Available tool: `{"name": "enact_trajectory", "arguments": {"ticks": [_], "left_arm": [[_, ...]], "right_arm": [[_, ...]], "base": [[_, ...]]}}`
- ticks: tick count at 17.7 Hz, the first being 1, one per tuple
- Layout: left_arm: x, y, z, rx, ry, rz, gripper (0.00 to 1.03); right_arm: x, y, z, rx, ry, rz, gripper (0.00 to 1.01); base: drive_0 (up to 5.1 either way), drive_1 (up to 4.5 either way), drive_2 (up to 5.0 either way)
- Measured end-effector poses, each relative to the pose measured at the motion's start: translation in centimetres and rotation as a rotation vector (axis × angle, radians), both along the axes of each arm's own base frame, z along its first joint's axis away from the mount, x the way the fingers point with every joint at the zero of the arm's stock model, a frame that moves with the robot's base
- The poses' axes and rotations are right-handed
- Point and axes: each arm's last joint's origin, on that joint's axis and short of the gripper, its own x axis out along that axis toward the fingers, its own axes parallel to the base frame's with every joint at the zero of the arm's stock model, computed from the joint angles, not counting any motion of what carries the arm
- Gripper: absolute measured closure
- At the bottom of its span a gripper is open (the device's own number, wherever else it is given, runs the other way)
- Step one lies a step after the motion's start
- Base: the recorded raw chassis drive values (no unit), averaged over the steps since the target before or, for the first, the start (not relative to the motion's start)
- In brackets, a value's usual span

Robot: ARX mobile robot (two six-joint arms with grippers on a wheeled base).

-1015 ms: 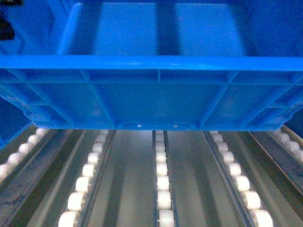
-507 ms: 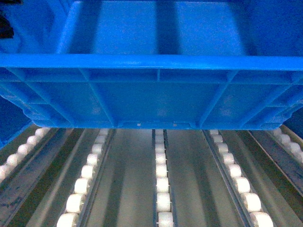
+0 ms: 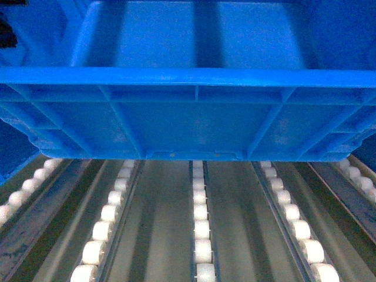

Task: Place box next to blue box on left shelf

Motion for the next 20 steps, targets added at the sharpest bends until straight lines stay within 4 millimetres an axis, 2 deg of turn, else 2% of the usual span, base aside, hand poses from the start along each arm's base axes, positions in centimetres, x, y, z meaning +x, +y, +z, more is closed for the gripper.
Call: {"name": "enact_trajectory", "arguments": {"ticks": [19,20], "left_arm": [[0.04,0.0,0.09,0.01,-0.025,-0.021,0.97],[0.05,-0.01,0.11,0.004,-0.027,-0.022,0.97]], "right_arm": [[0.01,0.0,0.03,0.003,-0.003,-0.003,0.94],[0.06,0.17,-0.03,-0.023,-0.089,-0.033,0.94]], "base": [[0.0,0.0,0.0],[0.0,0.0,0.0]]}}
